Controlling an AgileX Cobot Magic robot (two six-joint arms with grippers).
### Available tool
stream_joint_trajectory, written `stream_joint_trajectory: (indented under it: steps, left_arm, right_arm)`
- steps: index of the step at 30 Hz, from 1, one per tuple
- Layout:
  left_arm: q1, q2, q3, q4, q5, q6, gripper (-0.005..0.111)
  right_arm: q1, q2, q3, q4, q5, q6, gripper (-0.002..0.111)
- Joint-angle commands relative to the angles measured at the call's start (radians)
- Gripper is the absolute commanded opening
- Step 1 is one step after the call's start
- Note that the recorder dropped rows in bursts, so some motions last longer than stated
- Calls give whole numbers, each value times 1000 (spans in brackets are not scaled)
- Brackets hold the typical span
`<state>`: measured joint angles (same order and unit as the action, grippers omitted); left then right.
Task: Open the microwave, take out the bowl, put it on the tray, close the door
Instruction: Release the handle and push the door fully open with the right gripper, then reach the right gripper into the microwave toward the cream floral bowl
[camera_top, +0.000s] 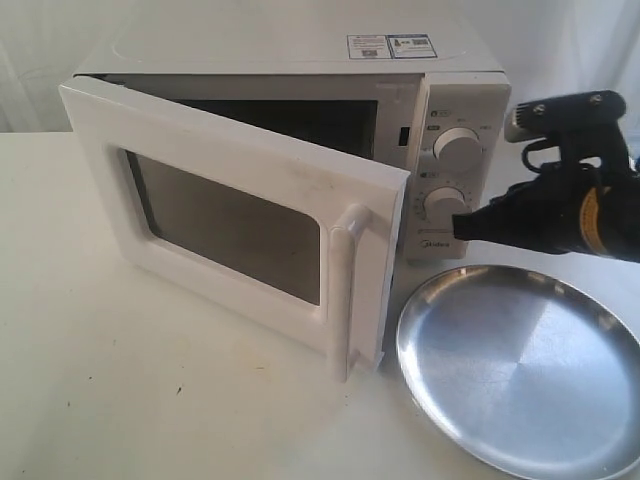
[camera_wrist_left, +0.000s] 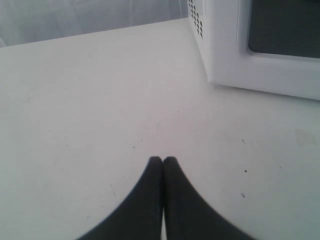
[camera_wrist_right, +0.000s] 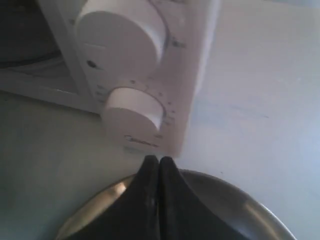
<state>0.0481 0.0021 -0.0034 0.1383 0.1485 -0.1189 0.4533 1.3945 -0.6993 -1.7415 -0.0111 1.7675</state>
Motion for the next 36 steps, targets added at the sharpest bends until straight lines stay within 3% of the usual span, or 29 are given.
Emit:
stream_joint_trajectory:
  steps: [1,7,17,18,22,24,26,28,31,36]
  left_arm:
    - [-1,-2,3,-3,0,-6,0]
    - [-1,-2,3,-3,0,-6,0]
    - [-1,-2,3,-3,0,-6,0]
    - [-1,-2,3,-3,0,-6,0]
    - [-1,-2,3,-3,0,-6,0]
    - [-1,-2,3,-3,0,-6,0]
    - [-1,-2,3,-3,0,-6,0]
    - [-1,-2,3,-3,0,-6,0]
    - [-1,-2,3,-3,0,-6,0]
    - [-1,-2,3,-3,0,-6,0]
  right_arm:
    - [15,65,-66,-3,-40,-18,0]
    - [17,77,-89,-3,-276,-78,0]
    - [17,73,-75,89,-977,-375,0]
    - [17,73,-69,99,-964,-394,0]
    - [48,105,-69,309,-522,-525,0]
    - [83,172,-92,535,-511,-769,0]
    - [144,285,-153,799,-532,-1156,0]
    - [174,376,-229,926,-520,-1315,0]
    - [201,498,-375,1002,-489,-1412,0]
    - [229,655,-645,1007,-279,-1533,1]
